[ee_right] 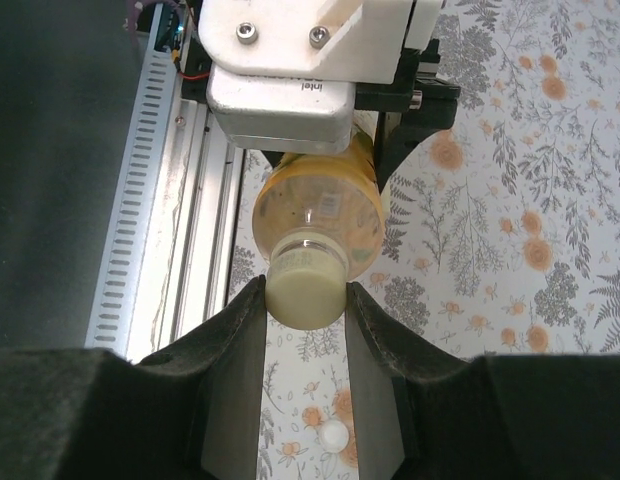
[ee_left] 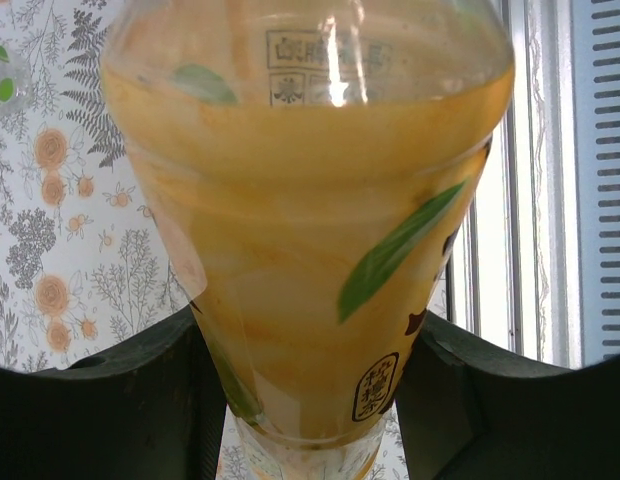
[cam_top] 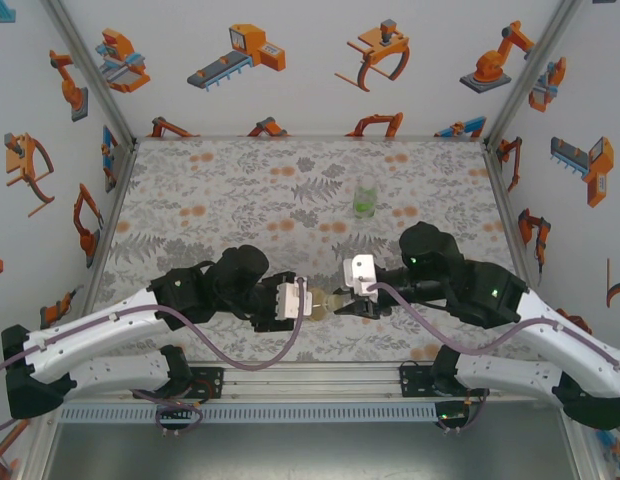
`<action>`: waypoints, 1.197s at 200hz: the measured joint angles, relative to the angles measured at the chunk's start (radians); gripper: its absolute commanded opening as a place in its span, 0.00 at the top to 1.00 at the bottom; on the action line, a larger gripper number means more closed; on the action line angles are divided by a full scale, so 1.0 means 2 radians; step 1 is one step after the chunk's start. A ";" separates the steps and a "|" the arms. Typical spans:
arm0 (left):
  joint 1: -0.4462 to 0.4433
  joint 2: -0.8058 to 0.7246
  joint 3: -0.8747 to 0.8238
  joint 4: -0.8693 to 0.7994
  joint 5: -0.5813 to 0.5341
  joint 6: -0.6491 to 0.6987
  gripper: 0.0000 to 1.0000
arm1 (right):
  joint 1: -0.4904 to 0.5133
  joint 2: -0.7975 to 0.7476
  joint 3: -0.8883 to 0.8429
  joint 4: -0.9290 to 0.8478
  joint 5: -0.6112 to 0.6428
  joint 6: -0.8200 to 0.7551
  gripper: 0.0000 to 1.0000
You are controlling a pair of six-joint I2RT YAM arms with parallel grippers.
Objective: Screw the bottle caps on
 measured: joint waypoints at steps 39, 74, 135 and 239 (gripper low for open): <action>0.002 0.001 0.000 -0.009 0.005 -0.006 1.00 | 0.010 0.012 0.009 -0.013 0.012 -0.007 1.00; 0.003 0.005 0.001 -0.014 0.009 -0.016 1.00 | 0.017 0.013 0.009 -0.018 0.029 -0.002 1.00; 0.009 0.007 0.002 -0.015 0.013 -0.025 1.00 | 0.018 0.005 -0.006 0.009 0.058 0.082 1.00; 0.015 0.012 0.002 -0.014 -0.054 -0.007 1.00 | 0.018 0.004 -0.047 0.051 0.215 0.649 1.00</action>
